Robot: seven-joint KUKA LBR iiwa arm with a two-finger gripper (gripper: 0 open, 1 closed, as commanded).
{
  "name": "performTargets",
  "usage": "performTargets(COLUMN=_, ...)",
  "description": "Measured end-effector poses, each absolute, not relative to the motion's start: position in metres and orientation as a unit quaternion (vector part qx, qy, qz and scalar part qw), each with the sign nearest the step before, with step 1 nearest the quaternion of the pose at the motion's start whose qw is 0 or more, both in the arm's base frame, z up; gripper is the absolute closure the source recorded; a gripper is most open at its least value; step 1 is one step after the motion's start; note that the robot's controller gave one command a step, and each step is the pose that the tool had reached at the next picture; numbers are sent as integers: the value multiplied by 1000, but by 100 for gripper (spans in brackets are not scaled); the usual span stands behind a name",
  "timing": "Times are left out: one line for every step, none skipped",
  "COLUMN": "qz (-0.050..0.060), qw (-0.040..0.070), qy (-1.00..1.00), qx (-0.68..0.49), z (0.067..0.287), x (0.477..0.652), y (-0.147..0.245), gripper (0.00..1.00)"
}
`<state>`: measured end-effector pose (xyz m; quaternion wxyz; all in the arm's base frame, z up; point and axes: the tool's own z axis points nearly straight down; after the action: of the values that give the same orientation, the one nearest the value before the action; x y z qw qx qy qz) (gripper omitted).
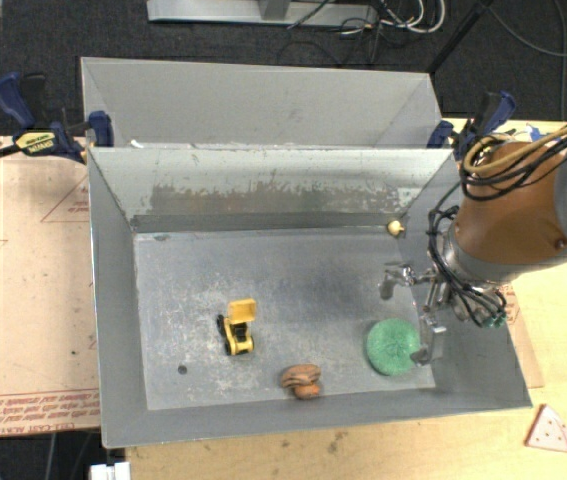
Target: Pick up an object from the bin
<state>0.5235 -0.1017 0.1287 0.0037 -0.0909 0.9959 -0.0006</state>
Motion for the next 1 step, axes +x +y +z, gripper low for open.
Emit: performTargets(qz=0, qw=0, qy=996, qx=-85, z=91, x=488, y=-121, gripper=100)
